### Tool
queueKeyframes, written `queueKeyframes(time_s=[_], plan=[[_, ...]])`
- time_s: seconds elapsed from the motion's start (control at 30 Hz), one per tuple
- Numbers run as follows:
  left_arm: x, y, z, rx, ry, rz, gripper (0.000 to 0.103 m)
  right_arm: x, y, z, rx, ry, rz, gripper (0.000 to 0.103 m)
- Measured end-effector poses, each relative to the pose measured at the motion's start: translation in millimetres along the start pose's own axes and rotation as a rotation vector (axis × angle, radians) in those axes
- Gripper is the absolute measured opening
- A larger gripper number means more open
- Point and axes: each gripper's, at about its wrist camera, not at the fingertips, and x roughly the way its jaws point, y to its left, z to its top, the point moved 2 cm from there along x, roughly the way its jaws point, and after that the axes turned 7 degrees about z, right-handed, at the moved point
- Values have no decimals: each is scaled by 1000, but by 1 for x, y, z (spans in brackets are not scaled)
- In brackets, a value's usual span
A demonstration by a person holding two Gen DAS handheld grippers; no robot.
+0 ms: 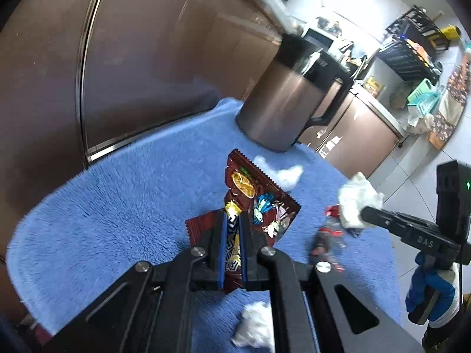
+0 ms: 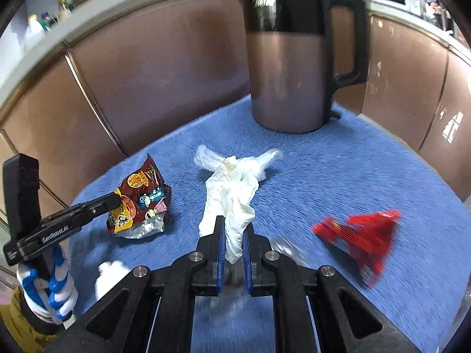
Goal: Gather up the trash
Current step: 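Grasp brown snack bag with left gripper while right gripper grasps white tissue, then carry snack bag and tissue to the white bin and open both grippers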
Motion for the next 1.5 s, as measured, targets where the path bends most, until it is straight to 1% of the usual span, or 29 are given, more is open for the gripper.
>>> queueKeyframes(time_s=[0.03, 0.2, 0.23, 0.37, 0.47, 0.57, 0.67, 0.7, 0.8, 0.93, 1.03, 1.1, 1.2, 1.3, 1.4, 1.5], plan=[[-9, -4, 1, 7, -14, -4, 7, -17, 0, -5, 0, -24, -7, 10], [-55, -23, 7, 36, -84, -12, 7, -77, -2, -24, 28, -118, -36, 10], [-61, -28, 8, 39, -92, -13, 7, -94, -6, -31, 42, -142, -46, 10], [-84, -52, 14, 74, -127, -9, 7, -144, -23, -54, 89, -212, -92, 10], [-98, -82, 17, 119, -144, -29, 7, -184, -41, -78, 139, -259, -153, 10], [-107, -122, 18, 174, -154, -63, 7, -221, -61, -107, 196, -298, -212, 10], [-108, -170, 14, 235, -141, -112, 7, -260, -88, -145, 272, -334, -288, 10], [-107, -190, 10, 261, -129, -133, 7, -270, -95, -155, 296, -342, -308, 10], [-96, -248, -7, 337, -84, -189, 7, -300, -121, -197, 378, -363, -415, 10], [-75, -326, -39, 446, -7, -261, 7, -324, -150, -244, 486, -383, -465, 10], [-57, -386, -72, 533, 66, -315, 7, -336, -170, -271, 554, -396, -496, 10], [-46, -422, -93, 591, 104, -337, 7, -341, -181, -284, 579, -396, -525, 11], [-29, -470, -125, 679, 161, -355, 7, -344, -193, -298, 606, -390, -555, 11], [-5, -508, -154, 739, 223, -345, 7, -341, -204, -311, 629, -369, -583, 12], [18, -538, -178, 781, 277, -328, 7, -335, -218, -320, 658, -351, -597, 13], [36, -559, -195, 782, 334, -330, 8, -331, -234, -329, 687, -339, -613, 13]])
